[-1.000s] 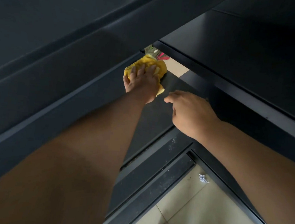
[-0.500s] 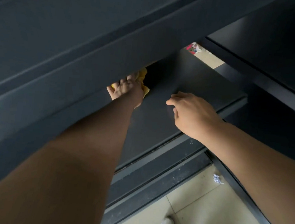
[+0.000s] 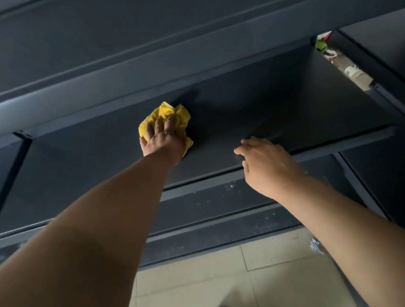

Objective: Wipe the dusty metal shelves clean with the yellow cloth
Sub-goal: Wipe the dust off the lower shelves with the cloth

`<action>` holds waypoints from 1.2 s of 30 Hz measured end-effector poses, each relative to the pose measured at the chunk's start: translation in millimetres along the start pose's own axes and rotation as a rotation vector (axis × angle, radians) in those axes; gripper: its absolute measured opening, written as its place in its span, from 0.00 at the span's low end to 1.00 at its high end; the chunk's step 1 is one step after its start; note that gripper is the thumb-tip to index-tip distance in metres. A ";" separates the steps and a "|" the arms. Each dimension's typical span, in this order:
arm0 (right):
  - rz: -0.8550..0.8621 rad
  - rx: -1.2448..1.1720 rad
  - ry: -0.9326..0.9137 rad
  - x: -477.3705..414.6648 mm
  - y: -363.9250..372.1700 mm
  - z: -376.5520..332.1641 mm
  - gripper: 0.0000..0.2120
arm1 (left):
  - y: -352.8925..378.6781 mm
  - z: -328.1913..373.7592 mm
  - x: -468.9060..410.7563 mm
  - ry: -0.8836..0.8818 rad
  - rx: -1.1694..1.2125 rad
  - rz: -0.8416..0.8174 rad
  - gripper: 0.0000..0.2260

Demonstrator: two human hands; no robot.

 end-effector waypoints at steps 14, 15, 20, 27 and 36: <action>0.023 -0.032 -0.038 27.2 15.6 -79.3 0.20 | -3.2 -59.1 94.7 0.252 0.057 0.174 0.21; 0.028 -0.032 -0.028 32.8 17.5 -82.3 0.20 | -3.2 -61.5 101.8 0.276 0.086 0.169 0.21; 0.016 0.008 0.029 63.9 32.1 -86.3 0.19 | 6.4 -60.9 139.0 0.446 0.244 0.127 0.19; -0.066 0.063 0.156 103.9 61.2 -64.0 0.15 | 75.0 -52.2 201.0 0.553 0.462 -0.067 0.18; -0.118 0.075 0.231 101.8 125.2 2.2 0.17 | 156.4 -59.1 159.2 0.086 0.628 -0.258 0.18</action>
Point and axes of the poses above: each hand's wrist, its own x-axis away from the middle knuckle, its own y-axis out of the palm, z = x × y, the point moved 5 cm from there along -x, towards the middle knuckle, and after that the axes turned 6 degrees about -z, right-handed, at the moved point
